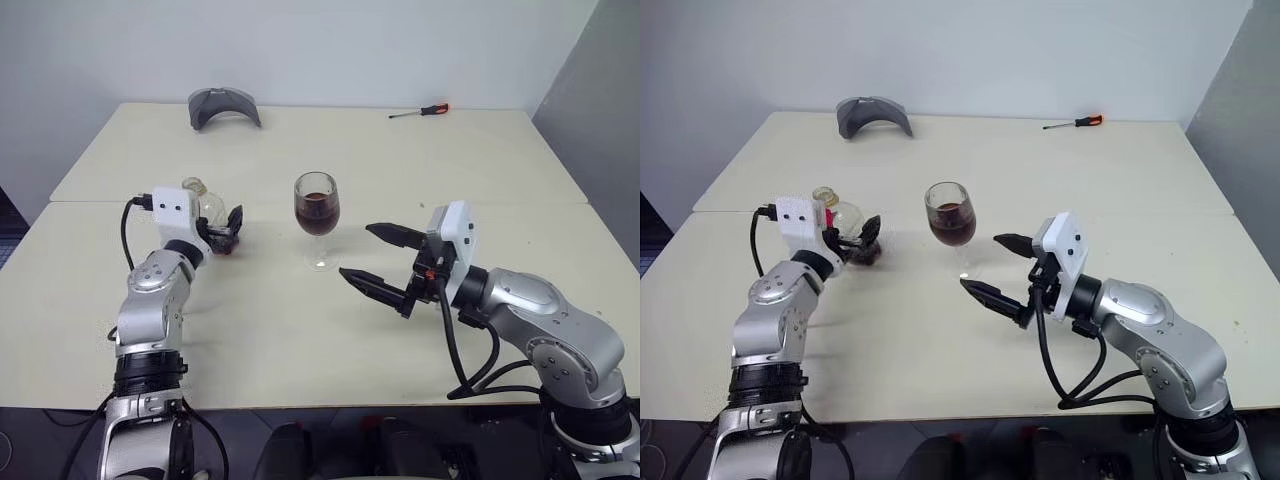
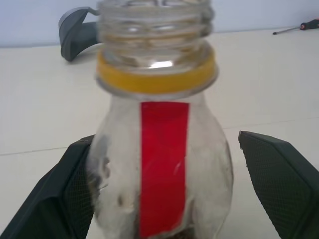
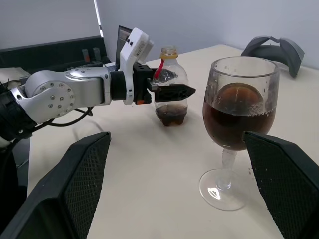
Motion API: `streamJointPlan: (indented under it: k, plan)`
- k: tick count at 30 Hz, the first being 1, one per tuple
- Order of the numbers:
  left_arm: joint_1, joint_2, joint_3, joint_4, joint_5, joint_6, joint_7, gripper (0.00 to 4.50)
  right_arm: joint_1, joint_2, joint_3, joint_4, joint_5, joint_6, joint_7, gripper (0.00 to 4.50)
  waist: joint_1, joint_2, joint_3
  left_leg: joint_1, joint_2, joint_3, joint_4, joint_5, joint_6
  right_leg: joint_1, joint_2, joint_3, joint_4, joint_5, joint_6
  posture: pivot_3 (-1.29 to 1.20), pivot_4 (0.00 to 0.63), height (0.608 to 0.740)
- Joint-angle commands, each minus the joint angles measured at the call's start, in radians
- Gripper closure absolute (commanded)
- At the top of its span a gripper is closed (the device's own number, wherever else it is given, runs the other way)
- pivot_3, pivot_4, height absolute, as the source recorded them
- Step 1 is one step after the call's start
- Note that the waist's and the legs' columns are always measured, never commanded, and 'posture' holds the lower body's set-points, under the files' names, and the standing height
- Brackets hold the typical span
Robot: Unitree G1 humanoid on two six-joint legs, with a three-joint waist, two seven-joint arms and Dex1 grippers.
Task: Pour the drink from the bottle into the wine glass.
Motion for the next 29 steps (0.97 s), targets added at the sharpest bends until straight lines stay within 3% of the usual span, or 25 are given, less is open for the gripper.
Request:
streamJointPlan:
  k: [1, 10, 17, 25, 29]
  plan:
    - [0.026, 0.008, 0.023, -0.107, -0.028, 0.048, 0.016, 0.04, 0.004, -0.001, -0.012, -0.031, 0.001, -0.022, -0.002, 0.0, 0.0, 0.0, 0.0, 0.0, 0.0, 0.0, 0.0, 0.0, 0.0, 0.0, 0.0, 0.0, 0.0, 0.0, 0.0, 0.0, 0.15, 0.74]
    - [0.188, -0.012, 0.034, -0.356, -0.118, 0.232, 0.038, 0.04, 0.088, -0.055, -0.081, -0.076, 0.024, -0.003, -0.007, 0.0, 0.002, 0.0, 0.0, 0.0, 0.0, -0.001, -0.001, -0.001, 0.001, 0.001, 0.0, 0.0, -0.001, 0.0, 0.0, 0.0, 0.15, 0.74]
    - [0.416, -0.046, -0.001, -0.642, -0.206, 0.365, 0.043, 0.04, 0.278, -0.086, -0.175, -0.173, 0.021, 0.018, -0.089, 0.0, 0.01, 0.0, 0.0, 0.001, 0.0, 0.0, -0.002, -0.001, 0.002, 0.002, 0.0, 0.0, -0.002, 0.0, 0.0, 0.0, 0.15, 0.74]
    - [0.505, -0.115, -0.112, -0.744, -0.104, 0.325, 0.155, 0.04, 0.522, 0.041, -0.113, -0.158, -0.398, -0.069, -0.473, 0.0, 0.017, 0.001, -0.004, 0.003, 0.0, 0.0, -0.002, -0.001, 0.001, 0.004, 0.001, 0.001, -0.002, 0.0, 0.0, 0.0, 0.15, 0.74]
    - [0.527, -0.162, -0.151, -0.764, -0.045, 0.293, 0.221, 0.04, 0.575, 0.15, -0.089, -0.174, -0.486, -0.077, -0.575, 0.0, 0.016, 0.001, -0.004, 0.003, 0.0, 0.001, -0.003, 0.001, -0.001, 0.003, 0.001, 0.002, -0.003, 0.0, 0.0, 0.0, 0.15, 0.74]
